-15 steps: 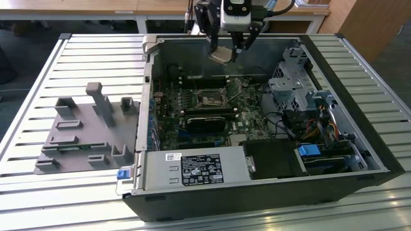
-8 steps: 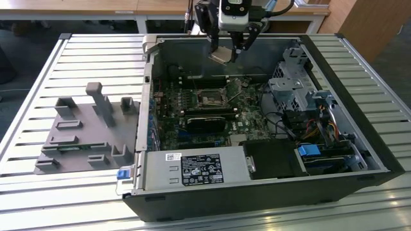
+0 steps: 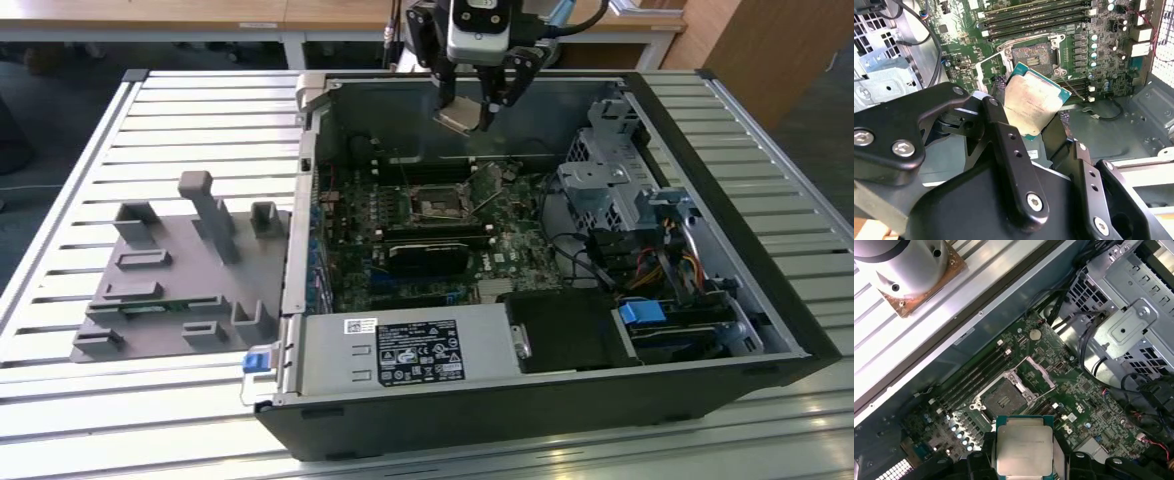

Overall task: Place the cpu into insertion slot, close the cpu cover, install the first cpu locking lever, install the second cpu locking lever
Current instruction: 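Place the cpu into insertion slot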

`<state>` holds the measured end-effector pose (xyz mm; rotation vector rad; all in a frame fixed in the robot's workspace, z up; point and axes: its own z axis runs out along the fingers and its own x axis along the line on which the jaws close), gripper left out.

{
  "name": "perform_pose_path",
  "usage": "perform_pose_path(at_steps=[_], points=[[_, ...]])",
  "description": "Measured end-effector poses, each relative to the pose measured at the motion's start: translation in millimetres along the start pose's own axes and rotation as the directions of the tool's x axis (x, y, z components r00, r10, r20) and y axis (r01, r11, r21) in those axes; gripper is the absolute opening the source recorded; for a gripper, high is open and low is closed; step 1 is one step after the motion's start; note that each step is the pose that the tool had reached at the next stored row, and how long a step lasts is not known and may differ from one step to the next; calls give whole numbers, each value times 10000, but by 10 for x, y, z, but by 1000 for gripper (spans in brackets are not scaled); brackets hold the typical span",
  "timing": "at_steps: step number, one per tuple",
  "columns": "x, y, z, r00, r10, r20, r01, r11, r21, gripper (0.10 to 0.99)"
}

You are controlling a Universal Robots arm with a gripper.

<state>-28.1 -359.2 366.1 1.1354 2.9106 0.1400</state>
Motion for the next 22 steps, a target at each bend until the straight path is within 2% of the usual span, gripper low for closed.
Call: perform_pose_path(at_steps=[11, 22], points=[[4, -4, 4, 9962, 869, 76, -869, 9962, -21, 537], [5, -5, 9, 9853, 1702, 148, -1702, 9854, -46, 537]])
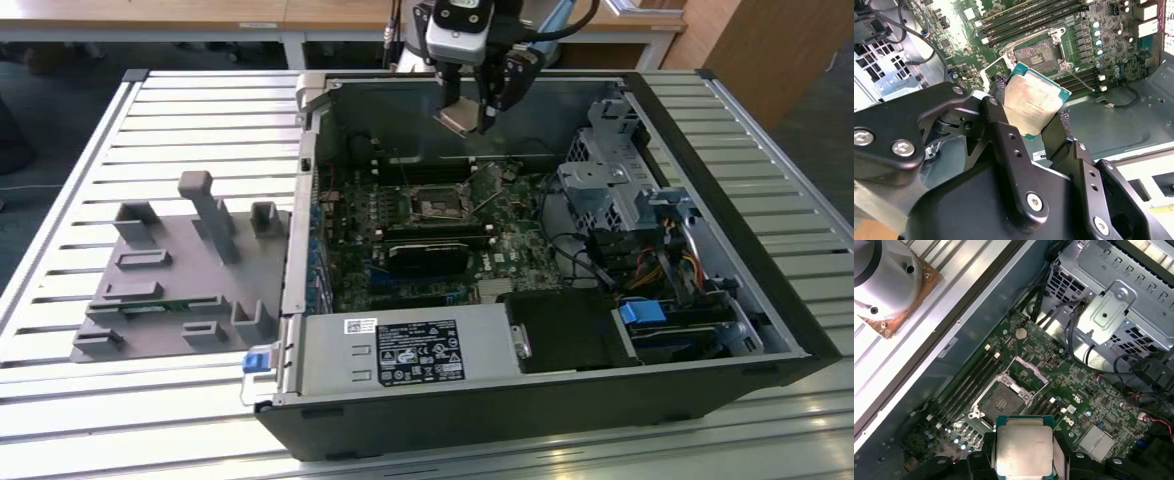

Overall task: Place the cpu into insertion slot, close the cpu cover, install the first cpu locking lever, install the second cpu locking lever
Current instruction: 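Place the cpu into insertion slot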

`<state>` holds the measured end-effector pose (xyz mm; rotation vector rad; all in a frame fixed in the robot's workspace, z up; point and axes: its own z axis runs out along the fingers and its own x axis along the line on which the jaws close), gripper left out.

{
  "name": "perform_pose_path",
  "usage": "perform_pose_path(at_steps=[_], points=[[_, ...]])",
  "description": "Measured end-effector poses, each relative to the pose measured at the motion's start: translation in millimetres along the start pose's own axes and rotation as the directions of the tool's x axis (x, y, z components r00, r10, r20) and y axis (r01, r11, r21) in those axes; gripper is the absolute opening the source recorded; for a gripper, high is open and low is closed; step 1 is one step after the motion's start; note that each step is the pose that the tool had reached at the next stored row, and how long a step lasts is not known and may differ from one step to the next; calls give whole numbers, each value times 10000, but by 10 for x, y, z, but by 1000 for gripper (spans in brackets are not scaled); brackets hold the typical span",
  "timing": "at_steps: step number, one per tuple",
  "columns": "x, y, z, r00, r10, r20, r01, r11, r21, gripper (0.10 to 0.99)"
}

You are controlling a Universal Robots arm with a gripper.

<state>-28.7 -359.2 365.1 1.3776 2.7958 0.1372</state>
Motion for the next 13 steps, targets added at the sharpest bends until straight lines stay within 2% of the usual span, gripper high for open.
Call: perform_pose_path(at_steps=[13], points=[[1, -2, 3, 9966, 819, 72, -819, 9966, -19, 537]])
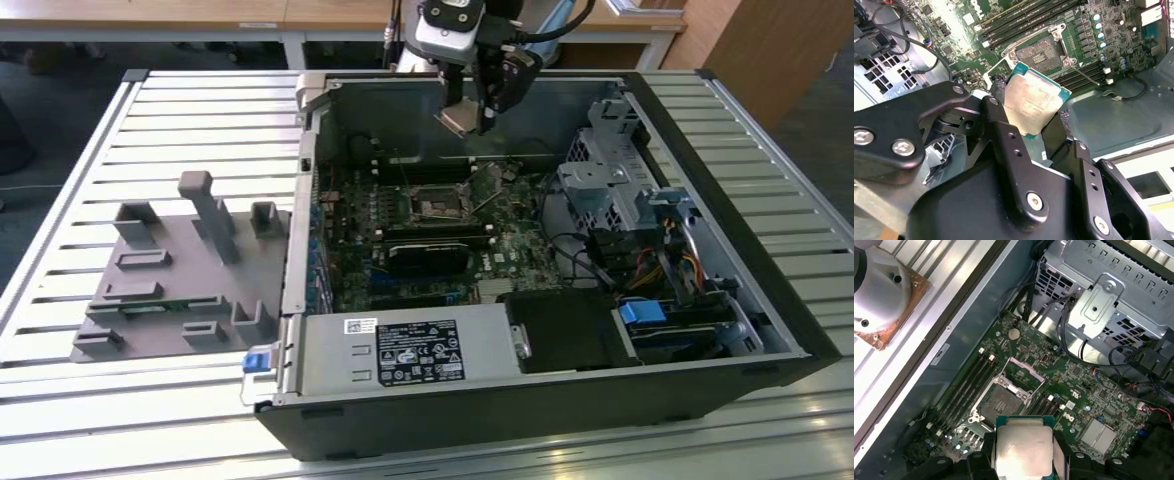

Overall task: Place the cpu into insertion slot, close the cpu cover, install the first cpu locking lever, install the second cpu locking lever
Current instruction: 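Place the cpu into insertion slot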

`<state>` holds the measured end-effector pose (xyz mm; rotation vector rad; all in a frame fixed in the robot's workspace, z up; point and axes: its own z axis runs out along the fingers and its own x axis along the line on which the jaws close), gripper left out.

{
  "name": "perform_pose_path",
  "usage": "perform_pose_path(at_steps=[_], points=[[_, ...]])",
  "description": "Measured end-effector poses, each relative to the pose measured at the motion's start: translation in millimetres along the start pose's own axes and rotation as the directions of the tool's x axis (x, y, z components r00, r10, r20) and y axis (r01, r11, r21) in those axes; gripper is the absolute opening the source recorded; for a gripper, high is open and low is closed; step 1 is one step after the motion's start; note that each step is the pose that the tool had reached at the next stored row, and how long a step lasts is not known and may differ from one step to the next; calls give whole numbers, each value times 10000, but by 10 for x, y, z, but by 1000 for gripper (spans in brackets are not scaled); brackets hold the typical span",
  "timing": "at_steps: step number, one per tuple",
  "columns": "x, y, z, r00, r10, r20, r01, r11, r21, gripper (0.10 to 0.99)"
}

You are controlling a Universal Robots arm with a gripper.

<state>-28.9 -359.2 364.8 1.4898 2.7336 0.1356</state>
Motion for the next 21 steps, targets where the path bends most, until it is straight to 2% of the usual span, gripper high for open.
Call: perform_pose_path(at_steps=[12, 21], points=[[1, -2, 2, 9980, 626, 56, -626, 9980, -14, 537], [2, -4, 9, 9902, 1392, 122, -1392, 9903, -35, 537]])
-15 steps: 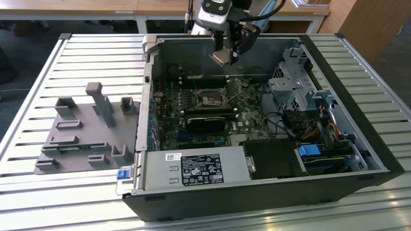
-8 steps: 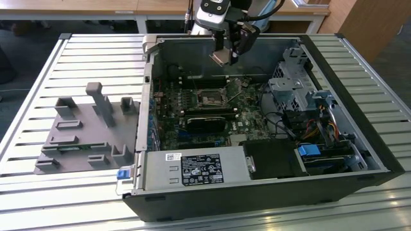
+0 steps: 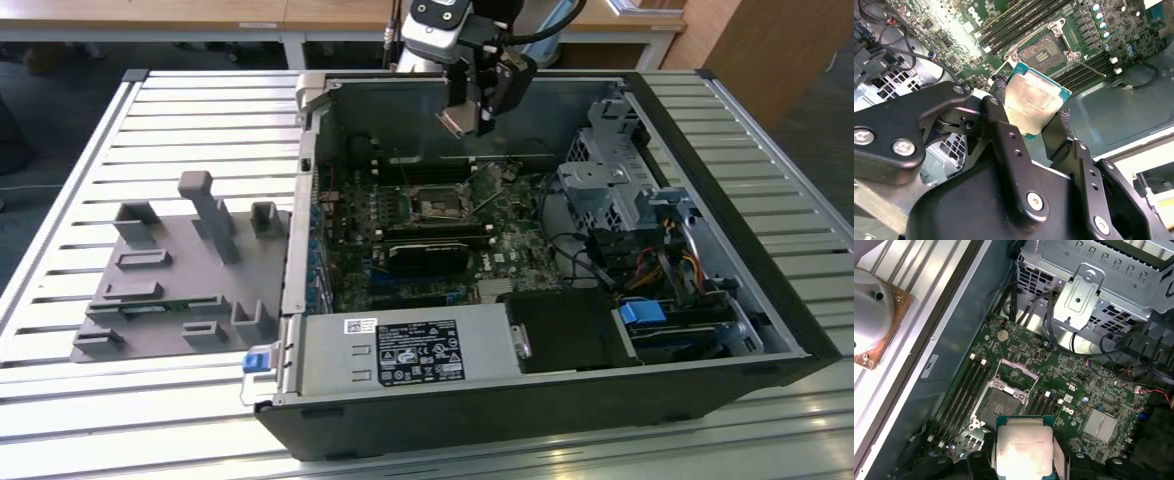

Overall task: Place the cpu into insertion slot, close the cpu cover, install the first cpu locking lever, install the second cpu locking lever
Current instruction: 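Place the cpu into insertion slot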

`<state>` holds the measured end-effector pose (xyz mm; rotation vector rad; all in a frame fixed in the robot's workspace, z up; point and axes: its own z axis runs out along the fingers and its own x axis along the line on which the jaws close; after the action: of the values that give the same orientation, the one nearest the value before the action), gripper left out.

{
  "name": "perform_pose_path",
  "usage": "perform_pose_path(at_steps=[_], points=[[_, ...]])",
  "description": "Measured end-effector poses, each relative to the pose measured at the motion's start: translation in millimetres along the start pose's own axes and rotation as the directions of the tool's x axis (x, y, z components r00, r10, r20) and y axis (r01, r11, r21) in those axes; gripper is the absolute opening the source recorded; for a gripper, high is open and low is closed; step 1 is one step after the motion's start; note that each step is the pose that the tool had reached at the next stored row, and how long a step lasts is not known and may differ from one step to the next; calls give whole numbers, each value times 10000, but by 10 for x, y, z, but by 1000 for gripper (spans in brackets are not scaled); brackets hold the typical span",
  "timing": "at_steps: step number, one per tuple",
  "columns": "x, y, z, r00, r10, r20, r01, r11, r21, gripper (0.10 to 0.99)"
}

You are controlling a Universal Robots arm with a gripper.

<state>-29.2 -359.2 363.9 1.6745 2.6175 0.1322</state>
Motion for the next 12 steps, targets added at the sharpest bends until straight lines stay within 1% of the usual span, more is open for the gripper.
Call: perform_pose_path(at_steps=[6, 12], points=[[0, -1, 4, 9987, 514, 46, -514, 9987, -11, 537], [0, -1, 7, 9941, 1082, 94, -1082, 9941, -26, 537]])
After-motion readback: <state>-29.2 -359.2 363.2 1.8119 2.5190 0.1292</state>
